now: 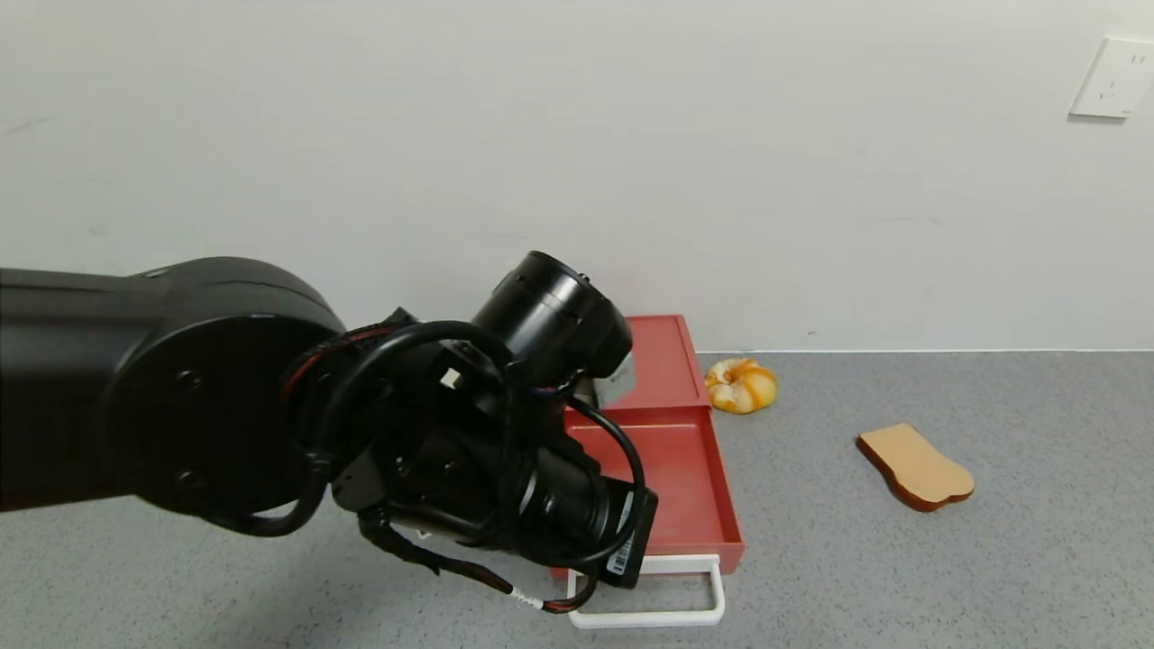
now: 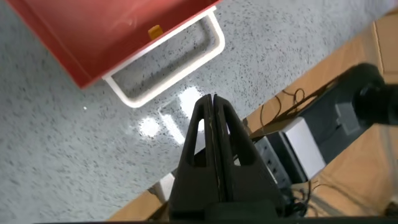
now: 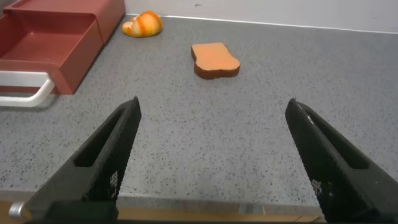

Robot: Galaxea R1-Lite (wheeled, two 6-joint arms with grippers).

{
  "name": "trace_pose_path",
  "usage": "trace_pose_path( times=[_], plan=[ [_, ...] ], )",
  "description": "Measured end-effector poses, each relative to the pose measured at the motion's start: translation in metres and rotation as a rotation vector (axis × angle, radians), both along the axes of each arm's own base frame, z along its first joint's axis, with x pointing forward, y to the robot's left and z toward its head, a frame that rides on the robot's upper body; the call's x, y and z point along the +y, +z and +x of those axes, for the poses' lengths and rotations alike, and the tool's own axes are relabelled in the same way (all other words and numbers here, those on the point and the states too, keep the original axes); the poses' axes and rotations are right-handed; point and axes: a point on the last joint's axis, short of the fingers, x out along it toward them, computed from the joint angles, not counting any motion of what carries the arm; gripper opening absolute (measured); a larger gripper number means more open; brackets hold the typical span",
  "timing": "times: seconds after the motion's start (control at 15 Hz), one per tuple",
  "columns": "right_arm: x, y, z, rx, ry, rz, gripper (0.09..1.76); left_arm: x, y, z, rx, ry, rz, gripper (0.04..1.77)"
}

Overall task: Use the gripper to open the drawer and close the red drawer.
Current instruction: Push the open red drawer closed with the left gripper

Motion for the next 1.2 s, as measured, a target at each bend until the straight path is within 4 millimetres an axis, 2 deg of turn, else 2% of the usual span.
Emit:
trace_pose_path(
  times=[0.27,0.53,1.2],
  plan=[
    [0.0,0.0,0.0,0.0,0.0,0.0,1.71,-0.018,-0.012,0.011,0.108,0.153,0.052,0.11],
    [0.0,0.0,0.0,0.0,0.0,0.0,1.71,-0.036,-0.034,0.019,0.144,0.258,0.109,0.11],
    [0.0,0.0,0.0,0.0,0.0,0.0,1.71,-0.06,-0.069,0.028,0.208,0.387,0.155,0.11]
  ],
)
